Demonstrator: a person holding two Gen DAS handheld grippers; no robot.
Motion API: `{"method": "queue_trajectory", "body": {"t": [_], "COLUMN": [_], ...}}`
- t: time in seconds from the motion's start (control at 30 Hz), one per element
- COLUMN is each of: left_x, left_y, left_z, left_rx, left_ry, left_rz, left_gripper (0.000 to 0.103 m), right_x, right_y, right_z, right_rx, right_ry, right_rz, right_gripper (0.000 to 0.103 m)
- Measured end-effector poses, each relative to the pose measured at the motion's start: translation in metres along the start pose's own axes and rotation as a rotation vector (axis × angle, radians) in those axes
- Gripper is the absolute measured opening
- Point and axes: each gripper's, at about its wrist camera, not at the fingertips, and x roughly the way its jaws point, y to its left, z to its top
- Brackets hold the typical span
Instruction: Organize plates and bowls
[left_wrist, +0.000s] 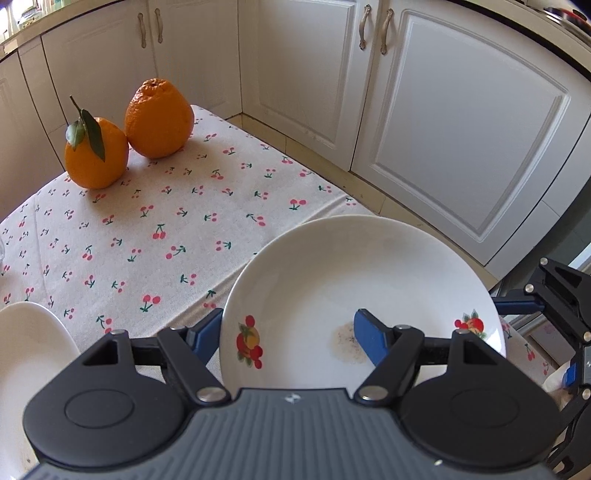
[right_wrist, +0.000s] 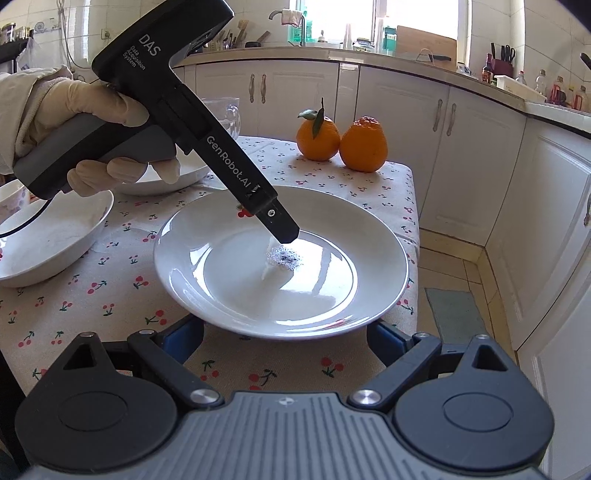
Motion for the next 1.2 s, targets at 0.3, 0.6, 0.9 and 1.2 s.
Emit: {"method": "queue_trajectory", "body": {"t": [0.3,0.6,0.9,1.2], "left_x": [0.004,0.003,-0.03,-0.098], "left_y": [0.003,0.001,0.0,-0.021], "left_z": [0.001,0.0,-0.008,-0.037], "left_rx": [0.004,0.026,-0.007,0.0], "left_ry": [-0.006,-0.016,-0.081,-0.209], "left_rz": [0.007,0.017,0.035,0.068], "left_gripper": [0.074,0.08,0.092,0.094], "right_x": [0.005,0.004,-0.017,-0.054], "right_y": [-0.003,-0.002,0.006,0.031], "right_z": [0.002,0.002,0.004,0.005], "right_rx": [-0.011,0.004,0.034,0.087], "right_ry": [0.006,-0.003,0.014,-0.024], "right_rz": [-0.013,-0.01,-0.005,-0.019], "right_gripper": [0.097,0.103,0.103,0.103]}}
